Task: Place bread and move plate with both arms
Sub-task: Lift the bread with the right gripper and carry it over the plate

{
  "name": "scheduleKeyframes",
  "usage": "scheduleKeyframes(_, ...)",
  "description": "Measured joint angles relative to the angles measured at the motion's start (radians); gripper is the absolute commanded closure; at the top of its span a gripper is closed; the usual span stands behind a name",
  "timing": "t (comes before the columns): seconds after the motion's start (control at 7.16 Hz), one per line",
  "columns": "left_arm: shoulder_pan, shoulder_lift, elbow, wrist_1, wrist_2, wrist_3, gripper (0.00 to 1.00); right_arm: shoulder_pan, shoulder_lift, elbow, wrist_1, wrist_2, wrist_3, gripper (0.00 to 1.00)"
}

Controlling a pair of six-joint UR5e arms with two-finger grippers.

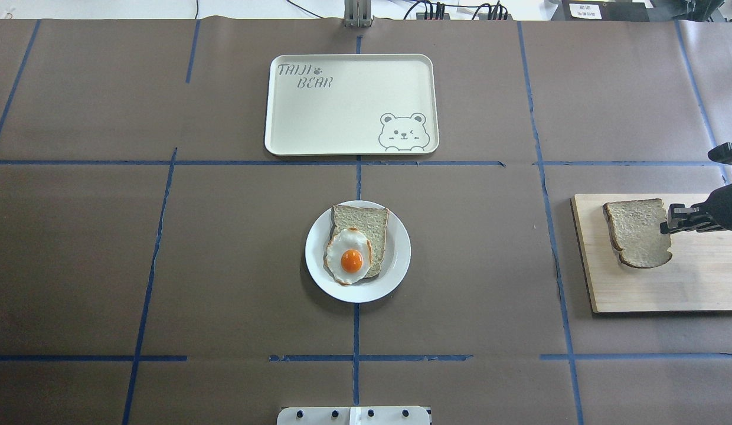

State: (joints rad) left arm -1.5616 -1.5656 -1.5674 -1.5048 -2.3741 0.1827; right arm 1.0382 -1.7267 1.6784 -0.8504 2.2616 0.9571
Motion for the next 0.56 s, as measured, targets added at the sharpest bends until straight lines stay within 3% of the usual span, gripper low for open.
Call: scheduleKeyframes(0.56, 0.000, -0.004, 0.002, 0.000, -0.030, 0.000, 0.00, 0.091, 0.077, 0.093, 0.001, 0.095, 0.030, 1.00)
